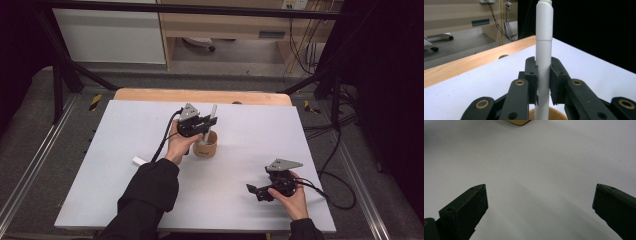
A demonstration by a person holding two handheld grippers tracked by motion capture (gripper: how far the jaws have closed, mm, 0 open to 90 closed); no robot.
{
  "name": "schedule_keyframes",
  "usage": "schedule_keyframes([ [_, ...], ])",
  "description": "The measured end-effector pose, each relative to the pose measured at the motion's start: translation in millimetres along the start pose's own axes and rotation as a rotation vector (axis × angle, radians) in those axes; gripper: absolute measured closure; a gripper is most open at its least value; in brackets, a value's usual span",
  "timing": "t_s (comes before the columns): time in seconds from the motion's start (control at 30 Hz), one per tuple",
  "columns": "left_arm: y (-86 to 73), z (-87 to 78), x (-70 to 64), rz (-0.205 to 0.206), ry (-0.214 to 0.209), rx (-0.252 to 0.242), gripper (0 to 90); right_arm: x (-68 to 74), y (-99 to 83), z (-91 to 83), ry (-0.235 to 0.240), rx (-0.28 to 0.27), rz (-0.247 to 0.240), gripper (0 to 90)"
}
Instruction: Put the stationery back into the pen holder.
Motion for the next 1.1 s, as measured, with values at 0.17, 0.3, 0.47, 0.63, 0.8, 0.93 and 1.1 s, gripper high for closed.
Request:
schedule_keyframes([
  [0.17,-6.2,0.7,1.1,-0.003,0.001,0.009,77.8,0.4,-0.6,0.5,0.000,0.004,0.001,0.8],
  [0.3,-12.7,-0.3,3.6,-0.003,0.006,0.030,77.7,0.5,-0.9,0.7,0.001,0.007,-0.002,0.8],
  [0.47,-17.3,-1.0,3.8,-0.003,-0.001,0.056,77.5,0.6,-1.1,1.5,0.003,0.010,-0.005,0.8],
  [0.63,-17.7,-2.0,4.6,0.008,0.011,0.072,74.1,0.7,-1.6,1.5,0.003,0.016,-0.007,0.8],
  [0.8,-15.7,-7.4,7.4,0.019,0.025,0.088,65.2,0.9,-1.8,1.4,0.005,0.020,-0.006,0.8],
  [0.93,-12.1,-15.3,9.8,0.036,0.041,0.104,56.2,1.1,-2.0,2.1,0.005,0.020,-0.004,0.8],
  [1.1,-5.3,-30.7,13.9,0.034,0.056,0.118,46.4,1.0,-2.0,1.9,0.005,0.021,-0.004,0.8],
])
Point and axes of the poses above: each handheld gripper's, and its own axes: z roughly forward along the jaws, y roughly out of its top, x roughly to its left, the point moved 6 cm from there along z, roughly forward along the jaws, and after that the axes turned 1 degree about y, right-handed, at the moved point
